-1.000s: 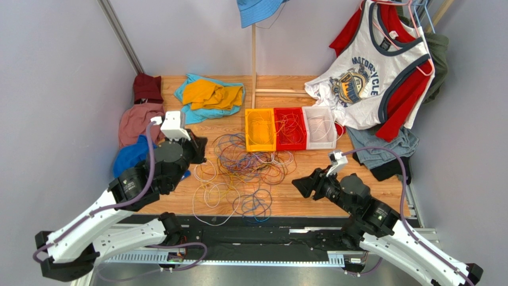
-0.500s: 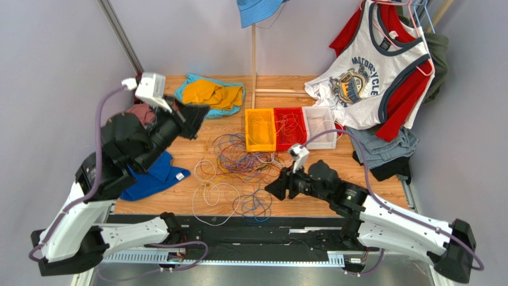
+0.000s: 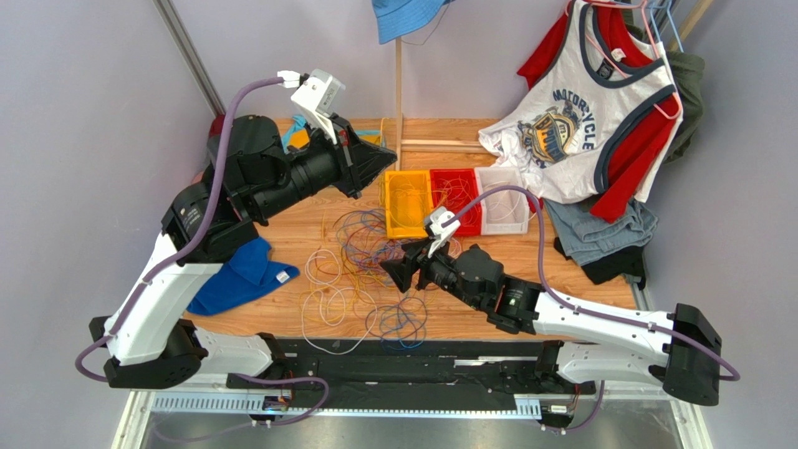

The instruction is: Untangle the cables

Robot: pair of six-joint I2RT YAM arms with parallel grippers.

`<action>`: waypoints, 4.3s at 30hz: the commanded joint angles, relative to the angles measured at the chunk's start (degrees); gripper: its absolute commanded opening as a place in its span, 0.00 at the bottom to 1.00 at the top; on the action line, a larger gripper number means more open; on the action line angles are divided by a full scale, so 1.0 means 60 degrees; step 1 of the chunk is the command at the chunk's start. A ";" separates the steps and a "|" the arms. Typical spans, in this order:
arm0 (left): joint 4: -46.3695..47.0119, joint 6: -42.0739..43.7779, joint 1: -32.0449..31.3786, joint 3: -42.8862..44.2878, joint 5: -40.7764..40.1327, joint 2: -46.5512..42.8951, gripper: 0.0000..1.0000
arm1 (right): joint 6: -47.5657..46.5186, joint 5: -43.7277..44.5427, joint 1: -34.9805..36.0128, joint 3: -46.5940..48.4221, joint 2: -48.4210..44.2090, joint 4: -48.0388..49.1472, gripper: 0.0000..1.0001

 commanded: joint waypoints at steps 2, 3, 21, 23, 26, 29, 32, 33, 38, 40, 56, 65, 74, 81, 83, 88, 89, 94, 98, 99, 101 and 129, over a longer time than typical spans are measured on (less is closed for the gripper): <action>-0.0061 0.0192 0.0010 -0.0203 0.0593 -0.0552 0.00 | -0.0050 0.1405 0.0020 0.1068 0.0286 -0.1117 0.65; -0.0018 0.0177 0.0010 -0.0320 0.0564 -0.0626 0.00 | 0.0067 0.1478 0.0020 0.1011 0.0199 -0.1253 0.64; 0.1096 0.0718 0.0024 -0.1026 -0.0754 0.1203 0.00 | 0.1709 0.3015 0.0020 0.0028 -0.5938 -0.6760 0.52; 0.1096 0.0806 0.0039 -0.0776 -0.0973 0.1786 0.00 | 0.1709 0.3134 0.0020 0.0116 -0.6406 -0.7169 0.52; 0.1213 0.0953 0.0112 -0.0380 -0.1194 0.2390 0.00 | 0.1665 0.3295 0.0020 0.0219 -0.6773 -0.7566 0.52; 0.1433 0.1085 0.0258 -0.0131 -0.1311 0.2859 0.00 | 0.1519 0.3441 0.0020 0.0263 -0.6935 -0.7742 0.52; 0.1623 0.1143 0.0434 0.0089 -0.1326 0.3327 0.00 | 0.1401 0.3573 0.0034 0.0336 -0.7082 -0.7918 0.52; 0.1696 0.1144 0.0493 0.0220 -0.1297 0.3445 0.00 | 0.1401 0.3617 0.0020 0.0336 -0.7126 -0.7933 0.52; 0.1960 0.1129 0.0815 0.0456 -0.1135 0.4089 0.00 | 0.1386 0.3632 0.0020 0.0234 -0.7360 -0.7963 0.52; 0.2136 0.1129 0.0903 0.0426 -0.1106 0.4294 0.00 | 0.1386 0.3632 0.0020 0.0146 -0.7463 -0.7890 0.52; 0.2884 0.0895 0.1738 -0.0482 -0.0842 0.5321 0.00 | 0.1474 0.3617 0.0020 -0.0030 -0.7478 -0.7802 0.52; 0.2766 0.0881 0.1782 -0.1243 -0.1574 0.4472 0.00 | 0.1504 0.3559 0.0020 -0.0088 -0.7478 -0.7773 0.52; 0.2475 0.1026 0.1768 -0.1903 -0.2467 0.3827 0.00 | 0.1606 0.3588 0.0020 -0.0103 -0.7639 -0.7934 0.52; 0.2429 0.1099 0.1782 -0.2327 -0.3112 0.3125 0.00 | 0.1621 0.3559 0.0020 -0.0176 -0.7683 -0.7846 0.52; 0.2429 0.1129 0.1782 -0.2371 -0.3215 0.3065 0.00 | 0.1621 0.3544 0.0020 -0.0176 -0.7654 -0.7860 0.52; 0.2517 0.1085 0.1768 -0.2357 -0.2981 0.3372 0.00 | 0.1650 0.3544 0.0020 -0.0235 -0.7668 -0.7861 0.52; 0.2561 0.1042 0.1782 -0.2371 -0.2937 0.3503 0.00 | 0.1650 0.3544 0.0020 -0.0235 -0.7683 -0.7875 0.52; 0.2970 0.0690 0.1782 -0.2401 -0.2264 0.4031 0.00 | 0.1679 0.3573 0.0034 -0.0264 -0.7668 -0.7904 0.52; 0.2971 0.0543 0.1782 -0.2138 -0.1971 0.4572 0.00 | 0.1679 0.3588 0.0020 -0.0249 -0.7639 -0.7934 0.52; 0.2986 0.0514 0.1768 -0.2065 -0.1956 0.4646 0.00 | 0.1679 0.3588 0.0020 -0.0249 -0.7624 -0.7934 0.52; 0.3001 0.0529 0.1768 -0.1991 -0.1956 0.4865 0.00 | 0.1694 0.3573 0.0020 -0.0279 -0.7639 -0.7919 0.52; 0.7979 0.0323 0.1768 -0.3103 0.1574 0.5072 0.00 | 0.1723 0.3559 0.0020 -0.0381 -0.7522 -0.7934 0.52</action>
